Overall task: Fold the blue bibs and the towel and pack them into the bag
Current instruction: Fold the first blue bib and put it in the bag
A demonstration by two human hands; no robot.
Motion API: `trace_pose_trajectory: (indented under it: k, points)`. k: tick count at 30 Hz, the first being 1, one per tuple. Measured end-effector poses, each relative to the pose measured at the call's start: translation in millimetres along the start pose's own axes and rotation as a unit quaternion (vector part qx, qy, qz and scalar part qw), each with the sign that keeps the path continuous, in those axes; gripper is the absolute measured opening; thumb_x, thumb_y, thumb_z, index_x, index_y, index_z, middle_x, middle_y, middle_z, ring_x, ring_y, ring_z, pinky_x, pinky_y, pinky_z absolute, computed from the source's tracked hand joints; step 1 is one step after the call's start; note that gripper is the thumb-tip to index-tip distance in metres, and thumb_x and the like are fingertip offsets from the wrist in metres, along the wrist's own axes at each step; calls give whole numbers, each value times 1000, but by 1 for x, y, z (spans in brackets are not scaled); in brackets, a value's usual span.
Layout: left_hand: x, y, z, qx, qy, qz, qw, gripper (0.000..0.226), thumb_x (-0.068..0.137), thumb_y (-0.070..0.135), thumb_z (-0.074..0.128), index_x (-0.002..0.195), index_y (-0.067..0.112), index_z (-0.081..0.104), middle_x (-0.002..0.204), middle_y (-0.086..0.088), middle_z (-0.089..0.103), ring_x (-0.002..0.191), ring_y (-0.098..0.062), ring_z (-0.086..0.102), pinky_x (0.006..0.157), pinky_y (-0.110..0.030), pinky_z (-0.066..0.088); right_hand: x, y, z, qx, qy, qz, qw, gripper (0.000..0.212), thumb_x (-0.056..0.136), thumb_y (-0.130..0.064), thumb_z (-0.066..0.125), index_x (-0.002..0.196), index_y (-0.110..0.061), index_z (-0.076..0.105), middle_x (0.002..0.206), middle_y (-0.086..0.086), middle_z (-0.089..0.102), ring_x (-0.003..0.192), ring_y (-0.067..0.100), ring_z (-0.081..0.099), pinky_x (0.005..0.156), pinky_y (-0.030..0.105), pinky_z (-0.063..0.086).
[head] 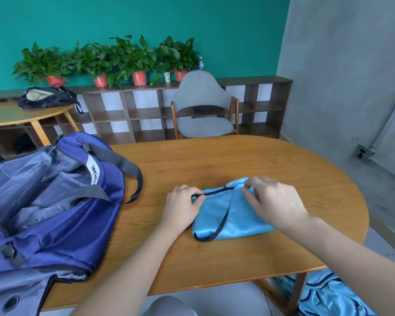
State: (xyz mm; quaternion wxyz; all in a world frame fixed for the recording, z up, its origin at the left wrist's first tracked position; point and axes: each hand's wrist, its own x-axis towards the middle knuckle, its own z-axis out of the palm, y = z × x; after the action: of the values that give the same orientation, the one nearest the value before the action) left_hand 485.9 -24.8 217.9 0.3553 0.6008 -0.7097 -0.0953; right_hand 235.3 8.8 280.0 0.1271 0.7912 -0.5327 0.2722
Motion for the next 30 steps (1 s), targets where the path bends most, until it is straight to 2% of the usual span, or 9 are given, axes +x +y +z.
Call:
trace_pose_trajectory:
  k: [2,4,10,12,14,18,22,27,30]
  points:
    - [-4,4,-3,8,20,6,1000,8,91,34,71,92,28,77,84,14,62,89,-12,59,81,-34,48,-16,-20,-7,-76,-79,11,994,25,96,-48,58,87,-25,61,72,-3,66,64,27,67,51,31,46]
    - [-9,7,-5,10,28,-3,1000,10,89,33,73,84,25,75,75,17,58,78,-10,59,71,-31,47,-29,-32,-4,-97,-173,63,978,37,99,-59,41,100,-26,57,92,-2,67,88,27,68,64,33,44]
    - [-51,23,-19,58,-43,28,997,31,83,37,69,65,24,48,49,8,49,50,-10,49,61,-30,48,-41,3,26,19,-214,167,962,63,101,-62,36,152,-24,39,156,-2,38,143,24,35,114,41,32]
    - [-64,32,-26,84,-10,104,991,19,83,32,69,76,27,52,55,14,44,55,-4,42,67,-16,36,-47,13,30,122,-153,153,969,62,99,-59,45,149,-22,45,156,-4,40,144,20,35,117,39,32]
    - [-68,32,-28,72,22,169,983,11,84,26,67,93,25,60,80,19,53,75,1,47,76,-21,38,-55,14,29,198,-91,87,972,51,97,-57,51,137,-26,58,145,-12,49,138,8,41,115,30,34]
    - [-66,19,-21,13,-52,217,975,30,90,1,54,101,20,75,116,11,67,121,-3,54,101,-29,45,-67,3,19,238,-133,-20,962,53,85,-74,57,120,-35,67,128,-29,53,124,-9,44,107,12,31]
    - [-64,20,-23,-49,-105,123,986,28,96,6,55,104,22,77,112,17,70,111,3,61,96,-27,49,-72,4,20,244,-162,-26,956,62,78,-82,55,113,-36,74,130,-24,58,129,-8,45,109,13,32]
    - [-65,24,-25,-81,-101,118,985,12,91,29,71,100,24,78,106,18,72,108,0,64,93,-25,50,-75,0,22,280,-147,-29,948,33,88,-53,66,103,-28,81,121,-14,71,133,1,50,112,17,37]
    - [-65,26,-28,-55,-136,112,983,43,80,60,75,109,28,76,114,21,68,113,4,59,97,-17,45,-73,0,22,303,-128,9,944,20,93,-35,70,104,-22,80,115,-14,73,127,-1,55,107,15,40]
